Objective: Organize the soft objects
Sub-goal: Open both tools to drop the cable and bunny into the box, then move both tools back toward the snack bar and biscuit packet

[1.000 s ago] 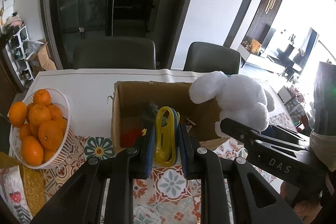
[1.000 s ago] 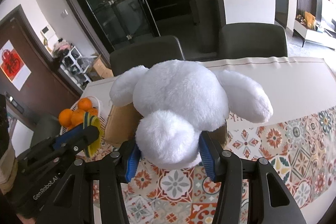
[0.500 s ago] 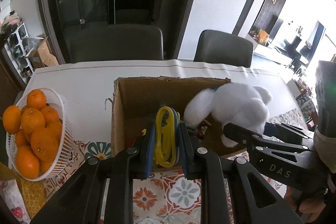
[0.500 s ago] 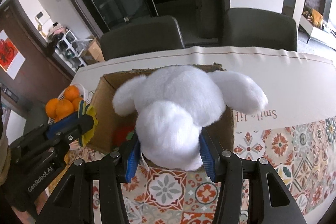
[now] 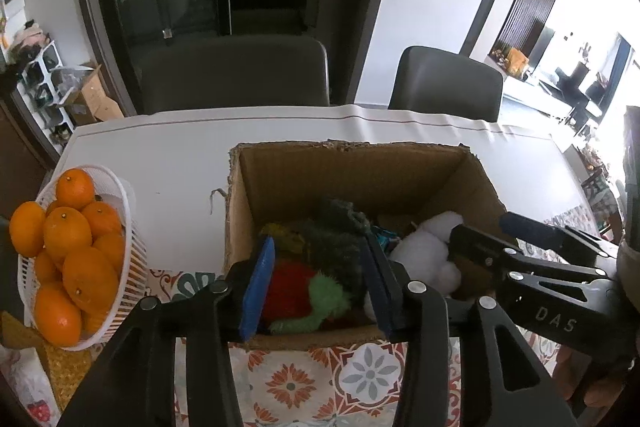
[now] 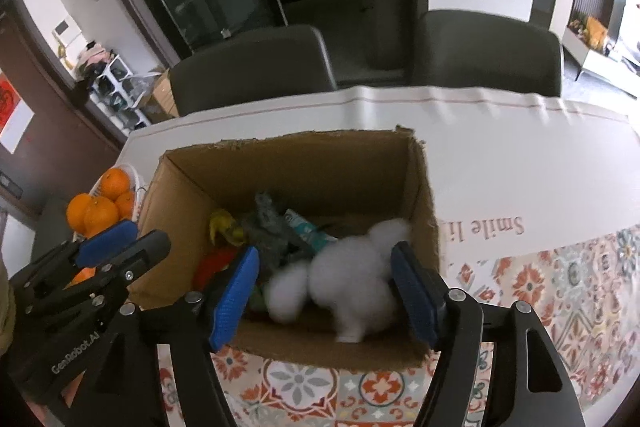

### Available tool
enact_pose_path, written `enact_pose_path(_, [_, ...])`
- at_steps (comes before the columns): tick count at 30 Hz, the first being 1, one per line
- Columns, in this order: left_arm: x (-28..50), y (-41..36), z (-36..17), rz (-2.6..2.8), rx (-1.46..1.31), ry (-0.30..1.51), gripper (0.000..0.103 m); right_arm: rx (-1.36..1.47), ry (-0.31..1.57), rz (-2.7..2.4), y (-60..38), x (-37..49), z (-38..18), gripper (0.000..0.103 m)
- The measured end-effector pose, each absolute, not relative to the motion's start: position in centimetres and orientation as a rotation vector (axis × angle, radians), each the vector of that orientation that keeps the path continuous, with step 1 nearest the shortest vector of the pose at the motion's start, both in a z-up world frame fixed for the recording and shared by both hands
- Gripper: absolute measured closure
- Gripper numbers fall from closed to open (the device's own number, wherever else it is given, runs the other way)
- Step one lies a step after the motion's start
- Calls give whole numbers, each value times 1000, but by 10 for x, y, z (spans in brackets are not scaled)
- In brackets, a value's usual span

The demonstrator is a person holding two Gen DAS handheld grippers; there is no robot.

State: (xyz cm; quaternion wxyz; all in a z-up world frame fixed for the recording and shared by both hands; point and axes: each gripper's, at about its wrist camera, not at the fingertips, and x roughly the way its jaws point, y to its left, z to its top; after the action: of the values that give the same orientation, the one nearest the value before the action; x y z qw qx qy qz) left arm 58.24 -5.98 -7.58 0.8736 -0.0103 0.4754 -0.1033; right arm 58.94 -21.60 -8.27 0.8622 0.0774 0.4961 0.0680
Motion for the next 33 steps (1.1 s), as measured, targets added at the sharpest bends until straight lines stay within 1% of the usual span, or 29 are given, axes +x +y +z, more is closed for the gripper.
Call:
enact_pose_path(10, [551,-55,-58,-202,-26,967,52,147,987,100,-220,560,-58,33])
enact_pose_path(16, [519,-53,-41,-194,-25,918,46,165,956,95,-222,532,-44,33])
enact_pose_path(20, [495,-53,-32,-193,-19,890,40,181,936,85,-226,512,-36,33])
enact_pose_path(22, [483,-52,-29,-193,-17,885,38,182,931,82,-228,503,-34,33])
enact_pose_path(24, [474,-52,-28,-194,-22,884,33,188,924,82,-229,492,-32,33])
enact_pose_path(29, [450,-50,-31,-199,-39,895,30,187,915,77,-229,464,-32,33])
enact_pose_path(33, [430,-49,-35,-194,-31,911,29,204,922,73,-230,446,-35,33])
